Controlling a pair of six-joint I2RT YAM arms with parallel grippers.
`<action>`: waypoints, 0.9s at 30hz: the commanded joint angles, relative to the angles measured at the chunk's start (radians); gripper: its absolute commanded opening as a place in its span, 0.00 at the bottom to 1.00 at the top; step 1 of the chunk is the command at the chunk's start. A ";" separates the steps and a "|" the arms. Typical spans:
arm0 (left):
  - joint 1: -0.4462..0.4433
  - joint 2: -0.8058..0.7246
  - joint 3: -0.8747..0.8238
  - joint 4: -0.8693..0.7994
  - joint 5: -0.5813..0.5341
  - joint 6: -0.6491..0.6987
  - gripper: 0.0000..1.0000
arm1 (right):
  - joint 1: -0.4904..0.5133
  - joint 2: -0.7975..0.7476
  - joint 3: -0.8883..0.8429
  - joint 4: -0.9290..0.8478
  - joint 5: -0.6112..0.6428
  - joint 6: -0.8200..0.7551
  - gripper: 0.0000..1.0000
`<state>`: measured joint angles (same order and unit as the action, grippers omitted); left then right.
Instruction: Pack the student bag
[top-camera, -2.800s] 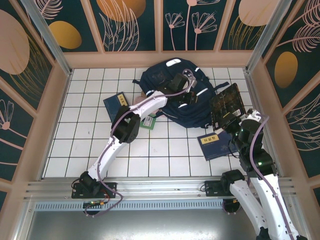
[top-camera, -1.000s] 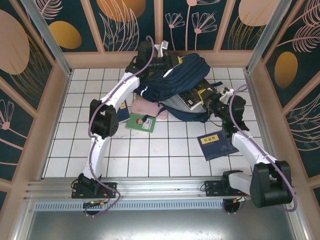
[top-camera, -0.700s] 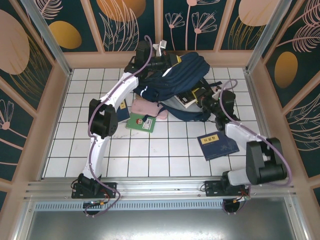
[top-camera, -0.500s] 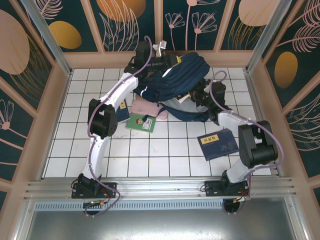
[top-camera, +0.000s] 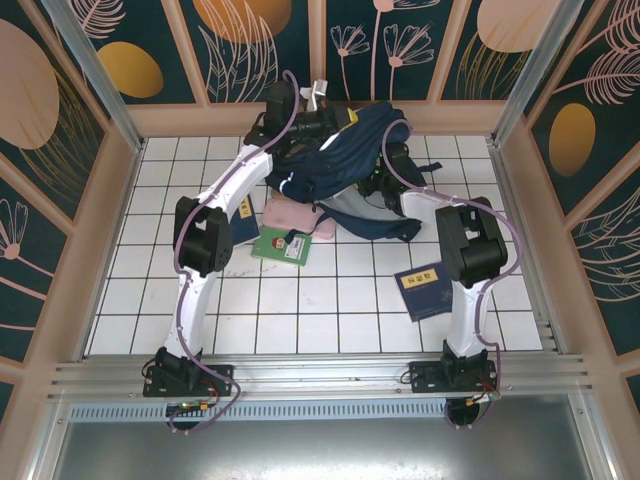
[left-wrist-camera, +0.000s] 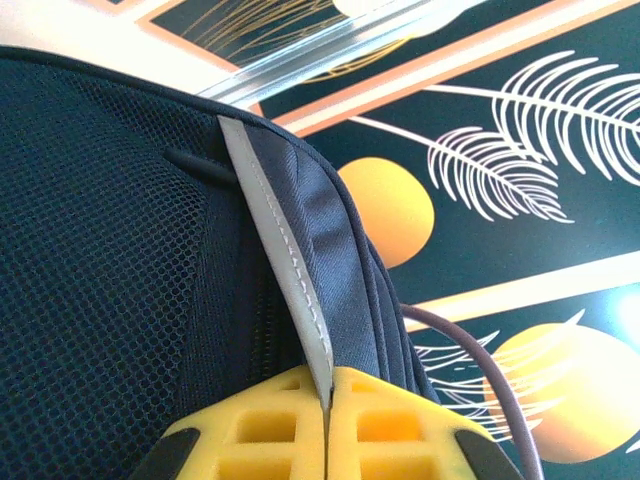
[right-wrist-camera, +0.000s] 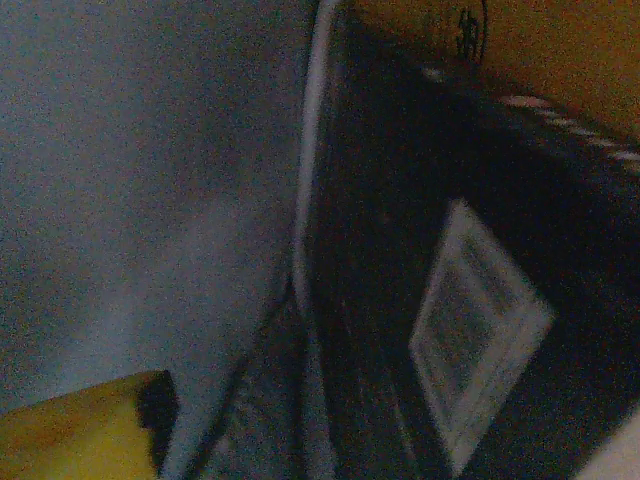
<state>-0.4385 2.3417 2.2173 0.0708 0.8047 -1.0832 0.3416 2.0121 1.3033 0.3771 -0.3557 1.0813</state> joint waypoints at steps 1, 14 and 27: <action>0.003 -0.079 0.022 0.146 0.022 -0.027 0.00 | -0.006 -0.123 -0.038 -0.037 0.067 -0.087 0.87; 0.001 -0.037 0.015 0.085 -0.029 0.015 0.00 | -0.036 -0.444 -0.254 -0.352 0.265 -0.283 0.86; -0.144 0.030 -0.120 -0.103 -0.136 0.227 0.20 | -0.239 -1.093 -0.717 -0.596 0.577 -0.307 0.82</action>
<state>-0.5552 2.3661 2.1281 -0.0353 0.7025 -0.9081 0.1741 0.9428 0.6579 -0.0971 0.1417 0.8082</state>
